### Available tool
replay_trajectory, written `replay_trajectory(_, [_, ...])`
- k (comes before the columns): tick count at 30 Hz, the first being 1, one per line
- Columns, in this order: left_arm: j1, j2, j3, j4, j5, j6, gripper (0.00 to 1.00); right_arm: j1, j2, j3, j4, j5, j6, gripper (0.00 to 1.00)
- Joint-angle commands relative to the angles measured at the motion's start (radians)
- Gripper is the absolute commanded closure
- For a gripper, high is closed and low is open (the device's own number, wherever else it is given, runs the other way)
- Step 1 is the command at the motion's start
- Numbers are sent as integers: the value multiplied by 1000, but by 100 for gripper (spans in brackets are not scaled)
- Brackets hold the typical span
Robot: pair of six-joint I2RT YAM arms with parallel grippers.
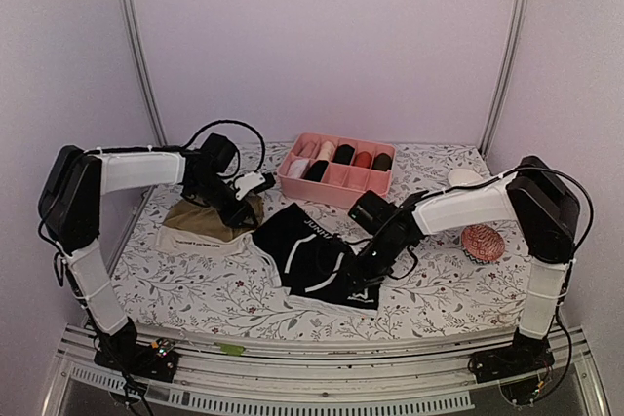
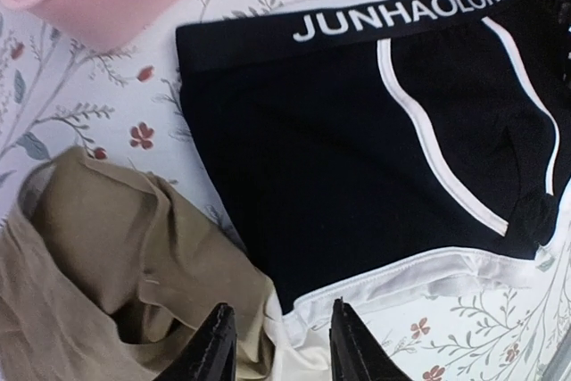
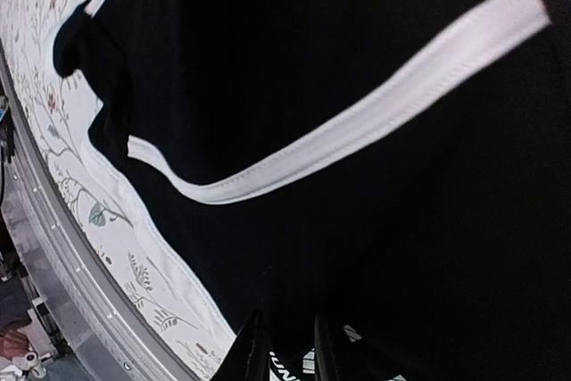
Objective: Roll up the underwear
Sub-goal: Rotate the underwear at the center of the board.
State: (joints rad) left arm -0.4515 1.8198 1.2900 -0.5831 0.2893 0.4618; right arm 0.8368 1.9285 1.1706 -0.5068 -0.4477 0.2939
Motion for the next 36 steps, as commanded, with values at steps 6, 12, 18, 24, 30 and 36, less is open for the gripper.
replay_trajectory(6, [4, -69, -106, -8, 49, -9, 63, 171, -1, 179, -86, -190, 55, 73])
replay_trajectory(12, [7, -66, -120, -13, 86, -17, 63, 25, 39, 378, -126, -60, -8, 59])
replay_trajectory(18, [39, -79, -111, -24, 144, -41, 62, 15, 314, 686, -157, 13, -53, 62])
replay_trajectory(24, [90, -91, -99, -44, 188, -47, 62, 15, 410, 740, -132, 41, -4, 64])
replay_trajectory(30, [96, -90, -86, -59, 239, -26, 62, -16, 470, 673, -123, 91, 18, 66])
replay_trajectory(36, [83, -50, -43, -108, 312, 30, 60, -88, 304, 390, -47, 216, 109, 67])
